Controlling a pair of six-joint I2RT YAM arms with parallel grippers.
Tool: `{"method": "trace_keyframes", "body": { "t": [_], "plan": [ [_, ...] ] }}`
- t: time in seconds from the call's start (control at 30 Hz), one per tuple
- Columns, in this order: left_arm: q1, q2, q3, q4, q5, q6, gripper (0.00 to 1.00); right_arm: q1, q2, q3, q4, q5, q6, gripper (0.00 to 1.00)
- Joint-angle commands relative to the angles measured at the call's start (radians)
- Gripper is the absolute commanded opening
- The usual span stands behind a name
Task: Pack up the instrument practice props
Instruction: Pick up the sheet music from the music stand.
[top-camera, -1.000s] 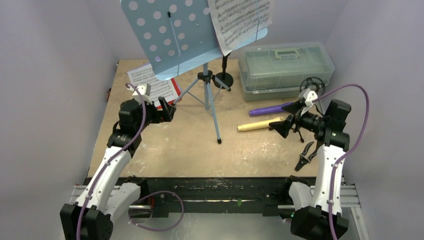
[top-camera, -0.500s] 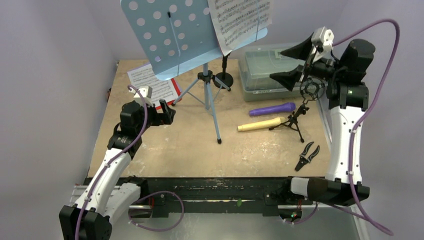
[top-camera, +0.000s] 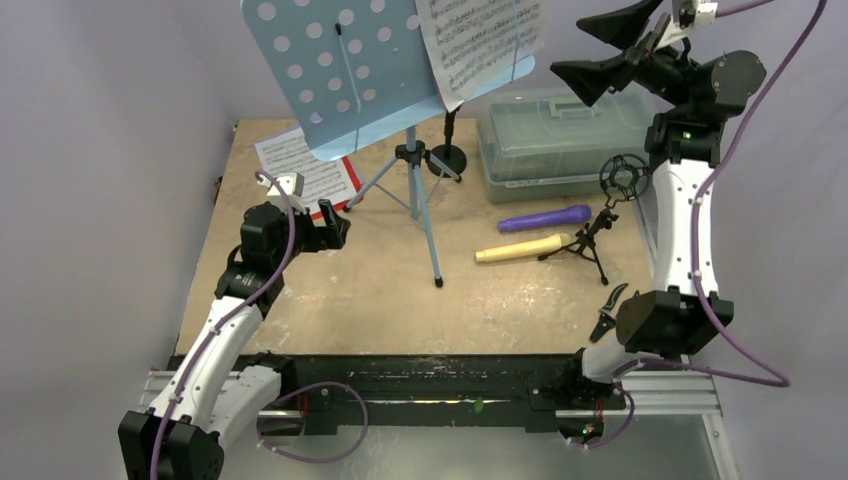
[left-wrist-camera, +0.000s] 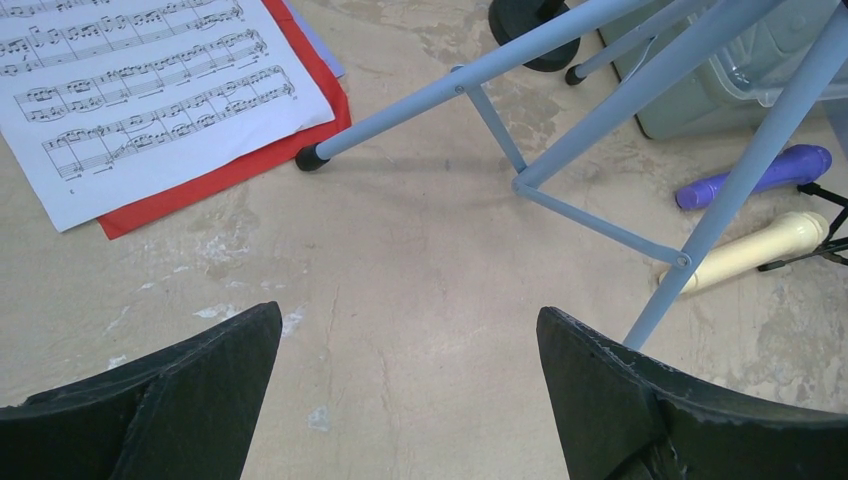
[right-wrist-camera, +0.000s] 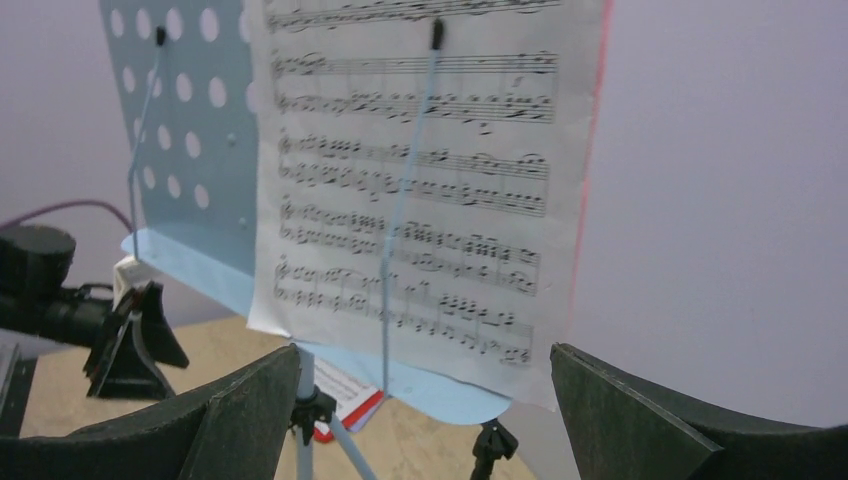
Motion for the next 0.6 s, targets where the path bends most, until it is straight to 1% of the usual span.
{"method": "trace_keyframes", "body": {
  "t": [0.0, 0.13, 0.23, 0.43, 0.57],
  "plan": [
    [0.006, -0.004, 0.005, 0.012, -0.013, 0.011, 0.99, 0.007, 0.056, 0.112, 0.090, 0.112, 0.178, 0.99],
    [0.017, 0.000, 0.006, 0.015, -0.001, 0.007, 0.99, 0.036, 0.094, 0.165, 0.062, 0.092, 0.120, 0.99],
    [0.024, 0.001, 0.006, 0.015, 0.004, 0.005, 0.99, 0.055, 0.127, 0.206, 0.068, 0.041, 0.046, 0.99],
    [0.027, 0.002, 0.006, 0.017, 0.006, 0.004, 0.99, 0.061, 0.206, 0.269, 0.154, -0.023, -0.014, 0.99],
    [0.031, 0.001, 0.006, 0.017, 0.006, 0.004, 0.99, 0.074, 0.230, 0.288, 0.138, -0.030, -0.078, 0.99]
  ]
}}
